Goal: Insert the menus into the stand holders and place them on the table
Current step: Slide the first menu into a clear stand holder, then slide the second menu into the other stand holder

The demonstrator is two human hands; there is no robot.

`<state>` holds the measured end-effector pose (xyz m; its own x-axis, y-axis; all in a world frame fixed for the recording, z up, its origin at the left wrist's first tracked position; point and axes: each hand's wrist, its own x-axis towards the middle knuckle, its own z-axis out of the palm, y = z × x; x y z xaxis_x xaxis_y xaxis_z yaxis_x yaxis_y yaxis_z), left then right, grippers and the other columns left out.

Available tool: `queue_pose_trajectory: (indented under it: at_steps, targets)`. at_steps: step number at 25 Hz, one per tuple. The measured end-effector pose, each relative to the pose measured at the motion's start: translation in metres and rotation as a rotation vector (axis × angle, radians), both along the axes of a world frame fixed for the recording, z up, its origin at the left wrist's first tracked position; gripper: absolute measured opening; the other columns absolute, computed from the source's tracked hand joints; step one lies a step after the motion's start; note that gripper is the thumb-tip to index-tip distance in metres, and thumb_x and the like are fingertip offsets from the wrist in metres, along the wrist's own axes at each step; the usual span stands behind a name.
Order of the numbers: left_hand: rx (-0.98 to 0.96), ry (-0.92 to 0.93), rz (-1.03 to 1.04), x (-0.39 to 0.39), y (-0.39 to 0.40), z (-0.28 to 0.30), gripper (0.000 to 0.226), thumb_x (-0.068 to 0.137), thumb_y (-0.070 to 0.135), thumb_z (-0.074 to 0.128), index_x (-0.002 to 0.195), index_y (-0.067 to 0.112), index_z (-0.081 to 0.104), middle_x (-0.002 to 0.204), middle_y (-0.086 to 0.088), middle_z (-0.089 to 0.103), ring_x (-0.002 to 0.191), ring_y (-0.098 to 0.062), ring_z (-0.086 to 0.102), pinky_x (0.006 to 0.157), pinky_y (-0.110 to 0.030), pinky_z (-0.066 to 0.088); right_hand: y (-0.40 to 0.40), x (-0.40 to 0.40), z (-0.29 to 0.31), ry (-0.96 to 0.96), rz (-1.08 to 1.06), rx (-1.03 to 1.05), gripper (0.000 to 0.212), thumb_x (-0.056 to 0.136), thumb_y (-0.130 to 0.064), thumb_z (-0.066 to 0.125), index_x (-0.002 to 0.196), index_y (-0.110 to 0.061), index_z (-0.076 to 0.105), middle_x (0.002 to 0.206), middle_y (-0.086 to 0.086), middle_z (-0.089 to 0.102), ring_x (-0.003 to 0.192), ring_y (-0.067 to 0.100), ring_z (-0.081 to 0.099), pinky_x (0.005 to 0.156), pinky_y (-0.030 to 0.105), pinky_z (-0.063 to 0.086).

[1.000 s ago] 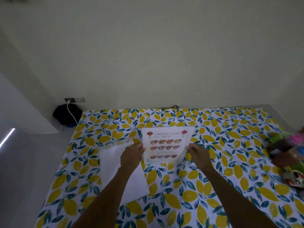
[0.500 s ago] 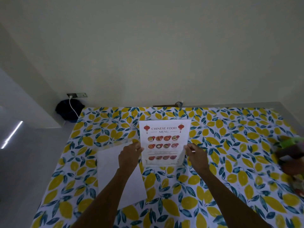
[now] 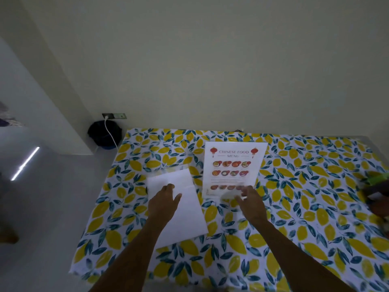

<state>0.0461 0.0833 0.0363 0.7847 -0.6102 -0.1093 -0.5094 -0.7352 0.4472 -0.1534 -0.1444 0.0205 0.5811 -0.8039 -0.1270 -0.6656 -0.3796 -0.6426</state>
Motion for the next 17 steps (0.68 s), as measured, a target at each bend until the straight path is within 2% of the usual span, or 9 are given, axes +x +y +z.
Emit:
queue_pose_trajectory:
  at_steps: [2, 4, 7, 12, 14, 17]
  targets:
    - [0.095, 0.018, -0.011, -0.002, 0.036, -0.012, 0.049, 0.093, 0.051, 0.047, 0.13, 0.02, 0.046, 0.126, -0.003, 0.058, 0.112, -0.025, 0.059, 0.087, -0.042, 0.052, 0.031, 0.009, -0.004, 0.139, 0.198, -0.09, 0.034, 0.09, -0.032, 0.06, 0.118, -0.014, 0.053, 0.113, 0.007, 0.059, 0.106, 0.027, 0.058, 0.083, 0.043, 0.052]
    - [0.132, 0.063, 0.016, -0.001, 0.071, -0.023, 0.055, 0.092, 0.052, 0.049, 0.135, 0.018, 0.044, 0.132, -0.006, 0.054, 0.118, -0.027, 0.055, 0.092, -0.042, 0.05, 0.058, 0.024, -0.005, 0.281, 0.362, -0.185, 0.038, 0.092, -0.034, 0.055, 0.124, -0.014, 0.049, 0.117, 0.009, 0.054, 0.109, 0.03, 0.053, 0.079, 0.042, 0.051]
    - [0.141, 0.115, 0.081, 0.0, 0.104, -0.035, 0.06, 0.091, 0.053, 0.05, 0.136, 0.015, 0.041, 0.137, -0.008, 0.05, 0.123, -0.029, 0.051, 0.096, -0.043, 0.048, 0.085, 0.044, -0.009, 0.363, 0.458, -0.217, 0.041, 0.092, -0.035, 0.051, 0.127, -0.014, 0.046, 0.121, 0.008, 0.051, 0.11, 0.029, 0.051, 0.075, 0.04, 0.048]
    - [0.126, 0.235, 0.122, 0.006, 0.109, -0.057, 0.068, 0.092, 0.051, 0.052, 0.143, 0.009, 0.034, 0.143, -0.017, 0.044, 0.129, -0.035, 0.046, 0.101, -0.046, 0.045, 0.092, 0.068, -0.037, 0.39, 0.467, -0.153, 0.044, 0.092, -0.038, 0.056, 0.124, -0.011, 0.046, 0.12, 0.013, 0.054, 0.111, 0.033, 0.054, 0.083, 0.045, 0.051]
    - [0.077, 0.311, 0.183, 0.008, 0.098, -0.063, 0.069, 0.092, 0.048, 0.054, 0.143, 0.007, 0.032, 0.14, -0.021, 0.045, 0.128, -0.037, 0.046, 0.1, -0.045, 0.042, 0.093, 0.08, -0.051, 0.379, 0.413, -0.081, 0.046, 0.09, -0.037, 0.058, 0.124, -0.008, 0.045, 0.119, 0.017, 0.055, 0.11, 0.037, 0.055, 0.087, 0.046, 0.049]
    - [-0.004, 0.344, 0.284, 0.008, 0.082, -0.07, 0.062, 0.09, 0.044, 0.059, 0.137, 0.006, 0.041, 0.131, -0.021, 0.053, 0.121, -0.037, 0.051, 0.097, -0.043, 0.044, 0.108, 0.099, -0.065, 0.332, 0.265, 0.028, 0.048, 0.09, -0.034, 0.058, 0.127, -0.009, 0.044, 0.119, 0.023, 0.052, 0.111, 0.041, 0.054, 0.092, 0.047, 0.046]
